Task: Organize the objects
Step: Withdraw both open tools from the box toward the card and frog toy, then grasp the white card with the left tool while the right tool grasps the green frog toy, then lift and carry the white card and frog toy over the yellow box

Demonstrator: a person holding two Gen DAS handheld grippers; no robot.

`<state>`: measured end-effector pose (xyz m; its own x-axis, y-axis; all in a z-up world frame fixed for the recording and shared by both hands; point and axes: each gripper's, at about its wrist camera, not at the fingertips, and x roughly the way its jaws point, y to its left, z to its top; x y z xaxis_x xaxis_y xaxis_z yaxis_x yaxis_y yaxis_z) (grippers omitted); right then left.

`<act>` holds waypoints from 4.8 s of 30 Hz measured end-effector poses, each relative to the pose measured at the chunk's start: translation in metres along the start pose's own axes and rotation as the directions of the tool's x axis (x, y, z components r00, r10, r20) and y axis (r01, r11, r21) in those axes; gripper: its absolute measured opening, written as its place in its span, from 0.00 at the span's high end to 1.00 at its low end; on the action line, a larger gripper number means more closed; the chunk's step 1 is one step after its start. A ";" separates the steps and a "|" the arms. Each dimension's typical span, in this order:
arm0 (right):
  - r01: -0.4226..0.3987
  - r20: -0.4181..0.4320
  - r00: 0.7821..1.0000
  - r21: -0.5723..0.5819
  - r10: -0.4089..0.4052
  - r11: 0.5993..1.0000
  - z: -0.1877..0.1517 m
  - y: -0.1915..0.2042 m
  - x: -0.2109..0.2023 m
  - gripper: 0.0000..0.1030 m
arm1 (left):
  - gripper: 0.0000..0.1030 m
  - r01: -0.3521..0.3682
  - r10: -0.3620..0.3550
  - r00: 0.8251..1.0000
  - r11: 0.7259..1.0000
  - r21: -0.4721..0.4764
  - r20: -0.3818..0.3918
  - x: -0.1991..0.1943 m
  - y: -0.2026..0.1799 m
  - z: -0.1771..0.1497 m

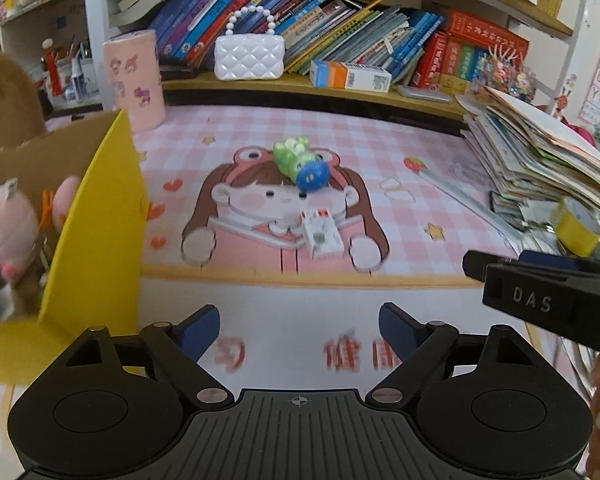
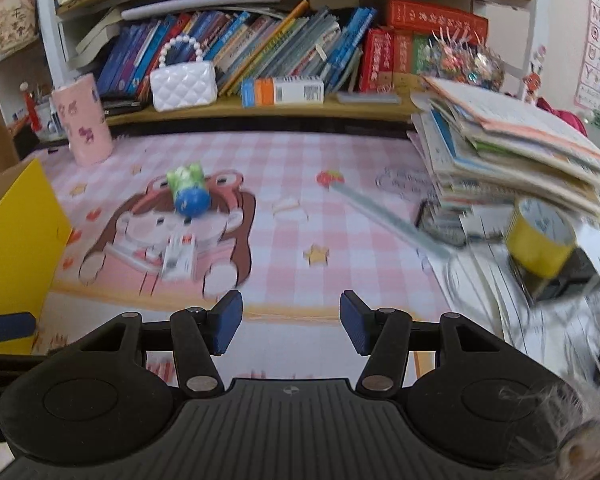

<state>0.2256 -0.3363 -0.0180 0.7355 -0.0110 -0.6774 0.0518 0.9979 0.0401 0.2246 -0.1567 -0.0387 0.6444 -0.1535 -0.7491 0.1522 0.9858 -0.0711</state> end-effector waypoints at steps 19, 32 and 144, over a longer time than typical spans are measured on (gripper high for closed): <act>0.007 0.063 0.998 -0.044 -0.004 0.999 0.054 -0.012 0.055 0.35 | 0.19 -0.047 0.047 0.998 0.999 -0.002 -0.045 0.105 -0.027 0.042; 0.015 0.052 0.999 -0.007 -0.014 1.000 0.060 -0.025 0.070 0.34 | 0.73 -0.040 0.042 0.999 0.996 0.073 -0.019 0.118 -0.032 0.040; -0.211 -0.118 0.974 -0.193 0.191 0.958 -0.147 0.281 -0.168 0.63 | 0.73 0.157 -0.125 0.981 0.961 -0.226 0.150 -0.216 0.262 -0.160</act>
<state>0.0172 -0.0442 -0.0010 0.6466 0.1876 -0.7394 -0.2360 0.9709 0.0400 0.0053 0.1453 -0.0013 0.7253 -0.2839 -0.6271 0.0779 0.9390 -0.3350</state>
